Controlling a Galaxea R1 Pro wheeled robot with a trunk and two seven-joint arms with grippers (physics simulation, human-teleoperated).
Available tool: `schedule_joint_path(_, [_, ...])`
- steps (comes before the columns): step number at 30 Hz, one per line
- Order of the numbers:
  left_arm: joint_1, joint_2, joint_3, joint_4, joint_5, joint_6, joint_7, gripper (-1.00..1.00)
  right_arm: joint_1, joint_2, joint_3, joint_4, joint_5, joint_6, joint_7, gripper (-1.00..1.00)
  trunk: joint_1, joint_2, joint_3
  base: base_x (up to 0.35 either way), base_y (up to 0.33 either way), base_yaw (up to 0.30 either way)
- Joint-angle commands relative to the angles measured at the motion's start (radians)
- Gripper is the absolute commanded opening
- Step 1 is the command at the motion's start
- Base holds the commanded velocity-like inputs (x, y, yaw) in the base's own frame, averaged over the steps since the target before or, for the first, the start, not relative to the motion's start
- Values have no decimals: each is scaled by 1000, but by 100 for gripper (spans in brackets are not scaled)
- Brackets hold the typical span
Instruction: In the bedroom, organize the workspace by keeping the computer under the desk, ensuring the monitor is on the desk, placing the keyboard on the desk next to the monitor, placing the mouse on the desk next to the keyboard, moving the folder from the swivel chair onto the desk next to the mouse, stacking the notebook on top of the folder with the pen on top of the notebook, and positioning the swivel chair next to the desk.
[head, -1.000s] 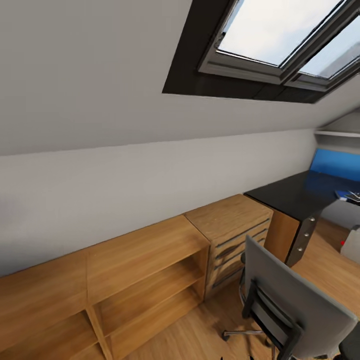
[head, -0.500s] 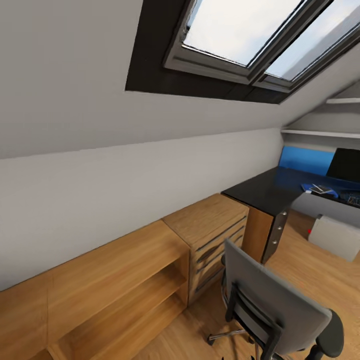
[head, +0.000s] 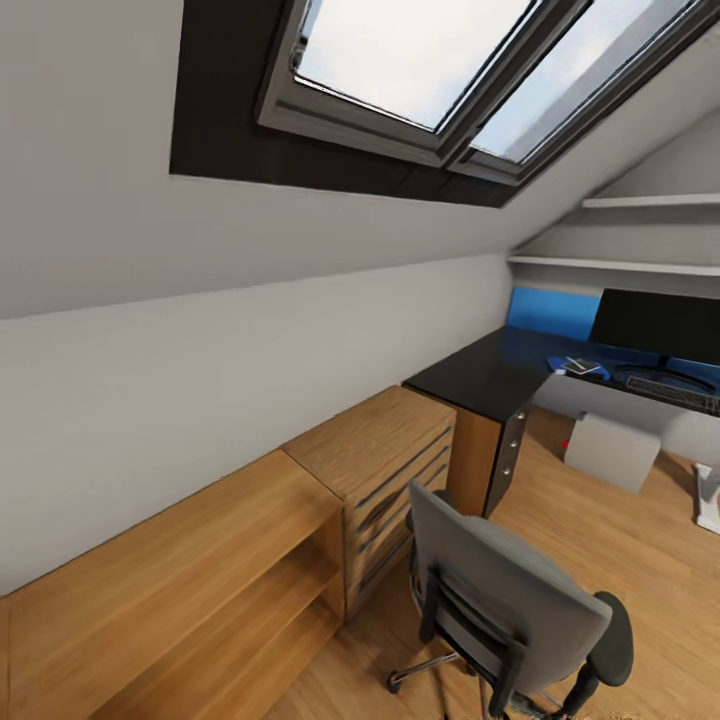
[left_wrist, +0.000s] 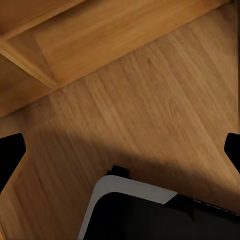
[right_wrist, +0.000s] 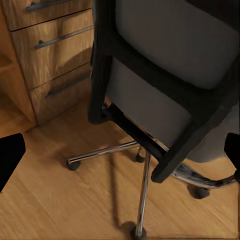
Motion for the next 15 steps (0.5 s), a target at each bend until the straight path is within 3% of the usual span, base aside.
schedule_joint_path(1, [0,1,-9,-1,2,-2,7,100,-1,0,9,1,-5,-1,-5,100,0,-2,-3,2,0,-181])
schedule_joint_path(6, [0,1,-9,-1,4,-2,7,100,-1,0,9,1,-5,0,-5,100,0,-2,-10,20,16,-136])
schedule_joint_path(15, [0,1,-9,-1,4,-2,7,100,-1,0,9,1,-5,0,-5,100,0,-2,-22,141,110,-141])
